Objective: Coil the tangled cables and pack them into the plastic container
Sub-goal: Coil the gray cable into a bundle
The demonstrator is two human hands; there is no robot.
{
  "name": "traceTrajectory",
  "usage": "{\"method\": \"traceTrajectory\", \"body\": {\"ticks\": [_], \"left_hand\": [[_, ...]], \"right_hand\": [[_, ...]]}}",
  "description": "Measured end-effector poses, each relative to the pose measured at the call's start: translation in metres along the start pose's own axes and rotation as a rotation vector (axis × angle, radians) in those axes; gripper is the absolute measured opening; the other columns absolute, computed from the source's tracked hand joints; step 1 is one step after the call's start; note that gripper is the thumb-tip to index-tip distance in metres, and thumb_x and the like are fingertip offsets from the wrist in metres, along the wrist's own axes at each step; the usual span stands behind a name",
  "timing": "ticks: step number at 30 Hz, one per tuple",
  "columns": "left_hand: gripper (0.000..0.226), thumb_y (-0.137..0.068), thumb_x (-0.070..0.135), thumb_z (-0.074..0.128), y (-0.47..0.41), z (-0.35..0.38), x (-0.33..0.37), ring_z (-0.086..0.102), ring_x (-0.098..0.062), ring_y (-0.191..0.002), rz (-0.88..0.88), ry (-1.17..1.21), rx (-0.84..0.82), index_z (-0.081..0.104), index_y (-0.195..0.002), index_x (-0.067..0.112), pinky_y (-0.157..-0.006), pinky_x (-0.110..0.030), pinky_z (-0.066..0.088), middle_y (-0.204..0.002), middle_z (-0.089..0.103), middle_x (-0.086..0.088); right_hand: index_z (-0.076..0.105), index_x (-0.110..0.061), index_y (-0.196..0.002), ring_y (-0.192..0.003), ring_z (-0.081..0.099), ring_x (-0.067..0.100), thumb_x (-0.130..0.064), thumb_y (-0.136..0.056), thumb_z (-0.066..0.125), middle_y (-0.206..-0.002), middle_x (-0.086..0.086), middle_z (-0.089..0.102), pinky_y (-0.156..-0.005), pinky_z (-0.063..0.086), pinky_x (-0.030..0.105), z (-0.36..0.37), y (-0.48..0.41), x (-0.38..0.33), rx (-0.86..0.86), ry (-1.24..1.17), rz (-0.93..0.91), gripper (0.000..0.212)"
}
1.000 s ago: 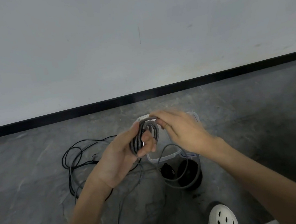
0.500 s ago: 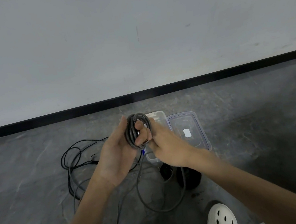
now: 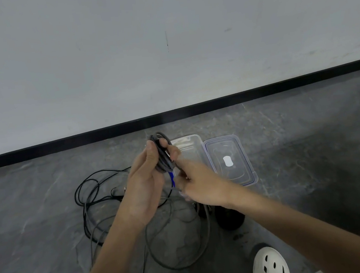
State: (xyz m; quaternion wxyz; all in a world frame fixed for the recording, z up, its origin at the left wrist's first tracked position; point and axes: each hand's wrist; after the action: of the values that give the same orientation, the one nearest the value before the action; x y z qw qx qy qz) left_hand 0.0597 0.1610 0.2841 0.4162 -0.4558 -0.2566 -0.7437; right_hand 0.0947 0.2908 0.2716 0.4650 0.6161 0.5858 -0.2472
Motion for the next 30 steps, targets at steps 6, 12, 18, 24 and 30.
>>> {"method": "traceTrajectory", "body": {"ticks": [6,12,18,24,30], "left_hand": [[0.032,-0.099,0.038,0.033,-0.002,-0.004,0.001,0.061,-0.008,-0.083,0.118,-0.085,0.110,0.054,-0.092,0.014,-0.081,-0.019,0.051,-0.078,0.064,0.007],[0.036,-0.095,0.047,0.033,-0.004,-0.011,-0.002,0.056,-0.006,-0.085,0.154,-0.363,0.306,0.063,-0.076,0.044,-0.083,-0.024,0.041,-0.080,0.062,0.012],[0.037,-0.100,0.044,0.033,-0.006,-0.009,-0.002,0.056,-0.006,-0.079,0.165,-0.258,0.332,0.062,-0.080,0.035,-0.083,-0.022,0.042,-0.072,0.060,0.011],[0.031,-0.103,0.030,0.030,-0.008,-0.010,0.003,0.056,-0.009,-0.074,0.144,-0.013,0.297,0.052,-0.088,0.014,-0.080,-0.020,0.047,-0.065,0.054,0.007],[0.041,-0.103,0.039,0.032,-0.003,-0.008,-0.005,0.056,-0.006,-0.089,0.168,-0.447,0.416,0.064,-0.078,0.046,-0.082,-0.016,0.042,-0.089,0.066,0.014]], "right_hand": [[0.046,-0.010,-0.110,-0.045,0.052,0.007,-0.008,-0.103,0.031,-0.069,0.004,0.054,-0.045,0.047,0.020,0.008,0.007,-0.011,-0.104,-0.313,0.120,0.017],[0.052,-0.008,-0.087,-0.043,0.054,0.006,-0.013,-0.103,0.039,-0.069,0.007,0.055,-0.042,0.040,0.012,0.002,0.022,-0.031,-0.197,-0.425,0.081,0.021],[0.052,-0.004,-0.100,-0.043,0.054,0.005,-0.015,-0.104,0.038,-0.071,0.008,0.059,-0.042,0.040,0.012,0.003,0.026,-0.035,-0.223,-0.416,0.120,0.018],[0.048,-0.008,-0.085,-0.039,0.046,0.005,-0.020,-0.104,0.036,-0.060,0.002,0.055,-0.046,0.041,0.020,0.009,0.024,-0.032,-0.179,-0.140,0.120,0.025],[0.052,0.003,-0.103,-0.050,0.058,0.009,-0.009,-0.100,0.042,-0.070,0.005,0.063,-0.054,0.048,0.019,0.005,0.030,-0.037,-0.267,-0.204,0.091,0.016]]}}
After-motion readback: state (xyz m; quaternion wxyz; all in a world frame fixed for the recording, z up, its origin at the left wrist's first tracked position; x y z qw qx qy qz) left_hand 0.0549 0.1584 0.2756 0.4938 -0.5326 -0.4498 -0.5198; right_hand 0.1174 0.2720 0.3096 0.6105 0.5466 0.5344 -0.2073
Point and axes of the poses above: each hand's wrist, its own y-axis away from the middle knuckle, its own z-axis out of the palm, x = y × z
